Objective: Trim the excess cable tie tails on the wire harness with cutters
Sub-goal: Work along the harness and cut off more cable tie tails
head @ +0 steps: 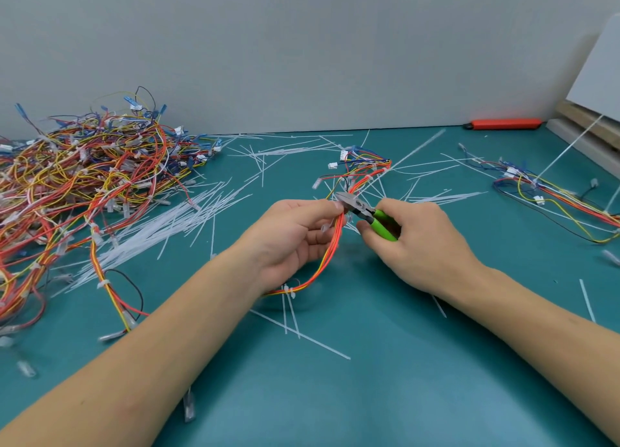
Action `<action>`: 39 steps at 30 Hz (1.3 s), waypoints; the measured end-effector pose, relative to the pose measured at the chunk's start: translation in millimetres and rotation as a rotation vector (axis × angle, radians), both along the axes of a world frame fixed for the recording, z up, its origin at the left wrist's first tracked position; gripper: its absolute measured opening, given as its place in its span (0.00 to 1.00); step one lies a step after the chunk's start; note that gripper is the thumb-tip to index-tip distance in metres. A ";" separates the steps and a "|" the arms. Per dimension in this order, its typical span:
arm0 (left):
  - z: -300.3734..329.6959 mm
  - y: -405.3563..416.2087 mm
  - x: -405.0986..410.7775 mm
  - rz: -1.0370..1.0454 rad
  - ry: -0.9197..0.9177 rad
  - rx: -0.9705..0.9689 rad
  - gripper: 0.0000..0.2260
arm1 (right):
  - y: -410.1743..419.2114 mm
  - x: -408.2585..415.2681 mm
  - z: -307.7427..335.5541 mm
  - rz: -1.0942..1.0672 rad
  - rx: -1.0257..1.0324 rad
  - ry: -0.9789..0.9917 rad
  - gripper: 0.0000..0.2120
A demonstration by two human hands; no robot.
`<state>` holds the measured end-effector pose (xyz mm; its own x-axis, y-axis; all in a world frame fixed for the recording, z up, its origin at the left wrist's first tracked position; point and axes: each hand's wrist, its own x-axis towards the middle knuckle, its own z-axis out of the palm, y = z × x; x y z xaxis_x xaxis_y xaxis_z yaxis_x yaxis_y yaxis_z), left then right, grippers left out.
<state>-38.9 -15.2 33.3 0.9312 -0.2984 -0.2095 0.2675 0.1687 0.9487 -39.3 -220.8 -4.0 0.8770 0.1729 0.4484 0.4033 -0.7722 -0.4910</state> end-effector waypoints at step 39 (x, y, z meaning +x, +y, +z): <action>-3.6 -1.4 1.2 0.067 -0.122 0.136 0.04 | 1.0 0.7 0.6 0.026 0.020 0.082 0.20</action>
